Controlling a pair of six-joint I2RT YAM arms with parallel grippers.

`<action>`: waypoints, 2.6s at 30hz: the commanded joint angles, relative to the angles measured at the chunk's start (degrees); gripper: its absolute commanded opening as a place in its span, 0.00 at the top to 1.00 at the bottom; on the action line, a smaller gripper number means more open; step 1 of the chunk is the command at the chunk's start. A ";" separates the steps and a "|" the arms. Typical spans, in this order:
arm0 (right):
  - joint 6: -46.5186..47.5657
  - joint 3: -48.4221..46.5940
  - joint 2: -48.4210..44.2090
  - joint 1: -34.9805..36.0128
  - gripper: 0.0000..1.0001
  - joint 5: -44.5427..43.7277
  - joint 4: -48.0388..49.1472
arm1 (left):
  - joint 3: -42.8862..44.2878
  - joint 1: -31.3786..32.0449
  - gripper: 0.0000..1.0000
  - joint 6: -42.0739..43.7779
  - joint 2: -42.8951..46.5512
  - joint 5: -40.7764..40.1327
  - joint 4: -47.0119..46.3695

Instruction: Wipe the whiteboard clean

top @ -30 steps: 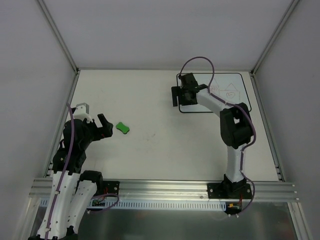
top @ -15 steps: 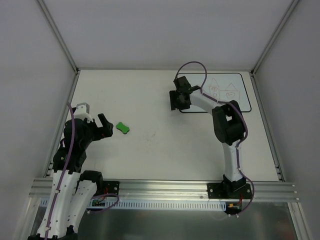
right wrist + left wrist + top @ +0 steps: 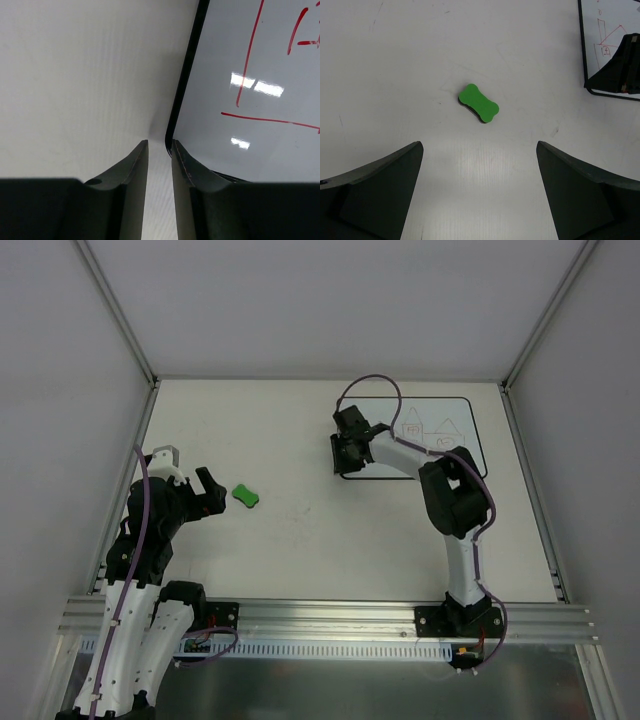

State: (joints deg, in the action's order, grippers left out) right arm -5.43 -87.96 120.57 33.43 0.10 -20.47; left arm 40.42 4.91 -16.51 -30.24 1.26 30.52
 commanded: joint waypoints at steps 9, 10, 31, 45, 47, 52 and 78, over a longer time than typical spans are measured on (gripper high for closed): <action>-14.33 9.91 -6.84 22.00 0.67 13.08 -8.27 | -0.70 -0.25 0.01 -0.19 1.06 -0.11 -2.49; -15.04 10.61 -7.80 23.25 0.67 13.26 -8.27 | -0.78 -0.25 0.01 -0.19 1.23 -0.11 -2.40; -10.48 15.08 -28.72 15.10 0.38 -2.19 -12.40 | -1.14 -0.25 0.01 -0.19 0.36 0.32 -2.40; -8.80 26.61 -24.78 6.65 0.44 2.10 -7.57 | -1.05 -0.34 0.01 -0.19 -0.35 0.94 -2.40; -10.64 27.66 -24.95 7.35 0.44 1.84 -7.57 | -1.05 -0.34 0.01 -0.19 -0.35 1.03 -2.40; -13.55 31.18 -25.13 11.12 0.45 2.10 -7.92 | -0.96 -0.34 0.01 -0.19 -0.52 1.12 -2.49; -17.16 25.91 -24.85 29.50 0.49 5.19 -8.97 | -1.23 -0.34 0.01 -0.80 -4.12 1.91 -2.49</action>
State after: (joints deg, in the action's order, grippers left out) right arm -23.20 -59.42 97.62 62.52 6.66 -28.36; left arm 39.42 4.82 -16.56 -32.75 1.76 30.20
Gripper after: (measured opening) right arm 0.515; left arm 0.987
